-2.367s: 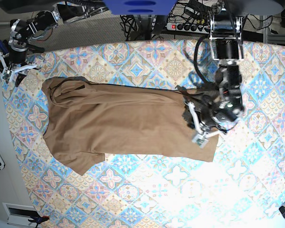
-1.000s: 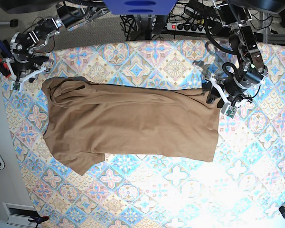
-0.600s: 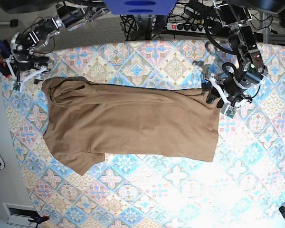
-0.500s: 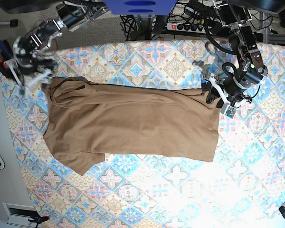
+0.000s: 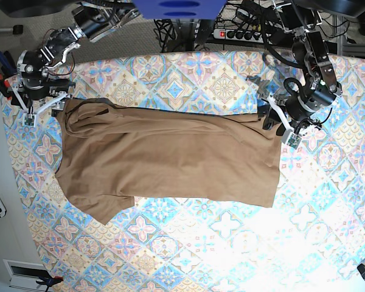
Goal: Layout the t-shirt on the table in an organized manner, then fold the t-shirt properly
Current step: 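Lower both grippers to the shirt's folded edge and grasp it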
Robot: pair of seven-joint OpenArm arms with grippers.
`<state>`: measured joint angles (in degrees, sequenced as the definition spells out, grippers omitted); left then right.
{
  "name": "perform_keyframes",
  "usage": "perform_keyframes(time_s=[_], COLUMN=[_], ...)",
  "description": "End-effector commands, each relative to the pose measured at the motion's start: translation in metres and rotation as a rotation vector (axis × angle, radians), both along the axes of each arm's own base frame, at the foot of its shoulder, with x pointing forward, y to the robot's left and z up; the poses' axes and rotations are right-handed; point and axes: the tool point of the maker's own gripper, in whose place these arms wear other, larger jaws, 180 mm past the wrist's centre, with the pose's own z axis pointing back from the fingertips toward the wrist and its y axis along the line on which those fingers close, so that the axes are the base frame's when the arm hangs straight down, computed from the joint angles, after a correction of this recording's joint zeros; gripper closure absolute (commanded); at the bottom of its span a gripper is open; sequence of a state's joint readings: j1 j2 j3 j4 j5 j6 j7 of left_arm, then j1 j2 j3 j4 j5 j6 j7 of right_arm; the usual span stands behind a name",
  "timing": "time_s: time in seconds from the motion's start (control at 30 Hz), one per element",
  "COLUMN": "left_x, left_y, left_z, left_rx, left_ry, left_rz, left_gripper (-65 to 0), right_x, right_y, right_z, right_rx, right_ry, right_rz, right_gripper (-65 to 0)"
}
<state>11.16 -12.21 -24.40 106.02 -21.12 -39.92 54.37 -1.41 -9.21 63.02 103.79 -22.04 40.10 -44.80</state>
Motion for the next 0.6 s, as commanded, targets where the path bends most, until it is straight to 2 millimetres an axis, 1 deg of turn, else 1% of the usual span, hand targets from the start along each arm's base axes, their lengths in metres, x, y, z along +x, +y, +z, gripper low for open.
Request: perform_keyframes(time_s=[0.0, 0.1, 0.13, 0.2, 0.3, 0.37, 0.43, 0.57], left_x=[0.008, 0.008, 0.008, 0.009, 0.009, 0.007, 0.008, 0.008], left_y=[0.0, 0.0, -0.001, -0.006, -0.017, -0.021, -0.022, -0.022], left_z=[0.013, 0.013, 0.014, 0.019, 0.026, 0.028, 0.029, 0.029], left_rx=[-0.004, -0.007, -0.015, -0.058, -0.143, -0.175, -0.179, -0.18], left_ry=[-0.05, -0.052, -0.056, -0.071, -0.091, -0.096, -0.097, -0.098], left_rz=[-0.007, -0.006, -0.008, -0.012, -0.026, -0.031, -0.032, -0.033], left_gripper=[-23.8, -23.8, -23.8, -23.8, -23.8, -23.8, -23.8, -23.8], right_x=[0.008, 0.012, 0.01, 0.004, 0.003, 0.004, 0.005, 0.005], right_y=[-0.007, -0.012, -0.017, -0.023, -0.023, -0.025, -0.025, -0.019], right_z=[0.017, 0.029, 0.032, 0.033, 0.035, 0.042, 0.046, 0.044], right_rx=[-0.026, 0.024, 0.035, 0.042, 0.036, 0.02, 0.013, 0.069], right_ry=[-0.06, -0.167, -0.197, -0.211, -0.212, -0.227, -0.237, -0.25], right_rz=[-0.001, -0.047, -0.072, -0.102, -0.104, -0.102, -0.101, -0.105], right_gripper=[-45.8, -45.8, -45.8, -45.8, -45.8, -45.8, -45.7, -45.7])
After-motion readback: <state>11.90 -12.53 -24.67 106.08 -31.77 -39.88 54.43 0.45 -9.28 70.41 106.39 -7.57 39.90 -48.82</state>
